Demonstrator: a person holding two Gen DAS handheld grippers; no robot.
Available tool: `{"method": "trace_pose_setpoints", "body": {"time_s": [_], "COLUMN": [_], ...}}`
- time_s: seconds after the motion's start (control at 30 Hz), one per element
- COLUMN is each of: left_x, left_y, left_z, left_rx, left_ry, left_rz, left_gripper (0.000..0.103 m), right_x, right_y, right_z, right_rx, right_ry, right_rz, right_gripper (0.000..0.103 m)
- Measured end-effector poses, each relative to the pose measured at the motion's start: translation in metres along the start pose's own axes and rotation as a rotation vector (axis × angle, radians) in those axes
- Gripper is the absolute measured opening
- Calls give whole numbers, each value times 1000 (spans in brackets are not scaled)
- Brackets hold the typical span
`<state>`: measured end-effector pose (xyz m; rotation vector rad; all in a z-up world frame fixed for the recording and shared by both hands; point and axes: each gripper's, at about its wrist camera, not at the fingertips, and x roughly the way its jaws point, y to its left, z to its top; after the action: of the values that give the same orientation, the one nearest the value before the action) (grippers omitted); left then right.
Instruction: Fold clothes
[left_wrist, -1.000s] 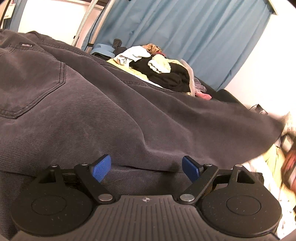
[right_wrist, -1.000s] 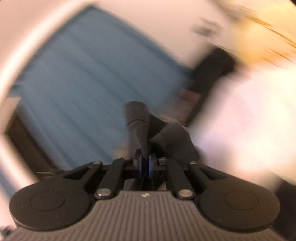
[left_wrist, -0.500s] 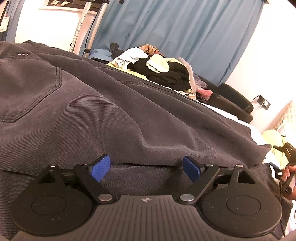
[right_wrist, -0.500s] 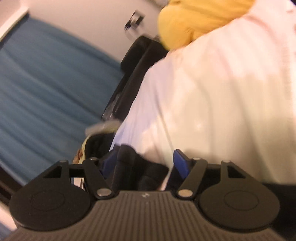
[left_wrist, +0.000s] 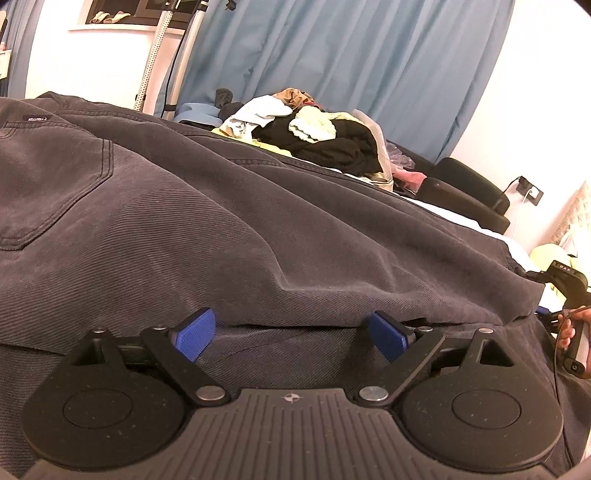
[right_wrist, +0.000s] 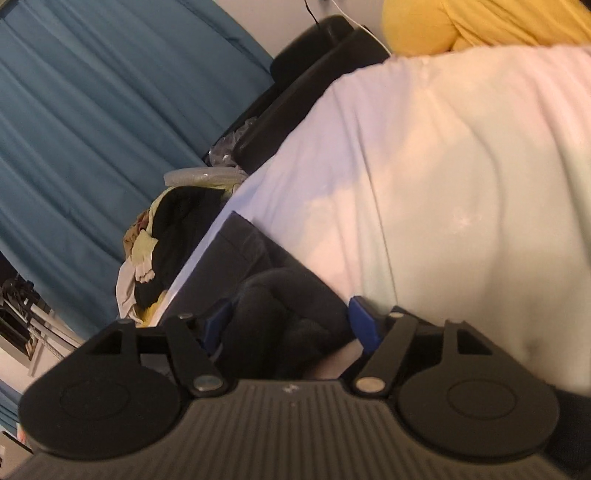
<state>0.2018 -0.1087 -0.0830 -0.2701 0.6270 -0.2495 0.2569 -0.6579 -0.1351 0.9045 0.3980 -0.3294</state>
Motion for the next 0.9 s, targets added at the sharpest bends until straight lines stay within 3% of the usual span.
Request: {"method": "trace_pose_setpoints", "body": {"time_s": [0.13,0.27,0.33,0.47,0.57,0.6,0.63,0.73,0.83,0.9], "left_x": [1,2,2,2,2,3,3,2,2,3], "left_y": [0,-1,0,1,0,0,0,0,1,1], "left_z": [0,0,0,0,-1,-1,-1,-1,-1,-1], "left_rx": [7,11,9,6,9,8,6,3,1,4], "left_ry": [-1,-1,-2,-5,-5,-5,-5,-6,-7,-7], "left_rz": [1,1,-2,-6,-4,-5,-6,-10,-13,-13], "left_gripper": [93,94,94,94,94,94,94,94,94,94], "right_x": [-27,-43,-38,-2,6,7,7,-7,-11,4], "right_y": [-17,-10,4,11,10,16,20,41,39,17], "right_z": [-3,-7,-9,-13,-17,-16,-14,-7,-5,-9], "right_rx": [189,302,236,98,75,37,15,-62,-74,-72], "right_ry": [-74,-57,-35,-11,-12,-19,-27,-141,-152,-80], "right_rz": [37,99,78,-114,-137,-136,-84,23,-30,-115], "right_gripper": [70,70,70,64,59,27,12,12,12,13]}}
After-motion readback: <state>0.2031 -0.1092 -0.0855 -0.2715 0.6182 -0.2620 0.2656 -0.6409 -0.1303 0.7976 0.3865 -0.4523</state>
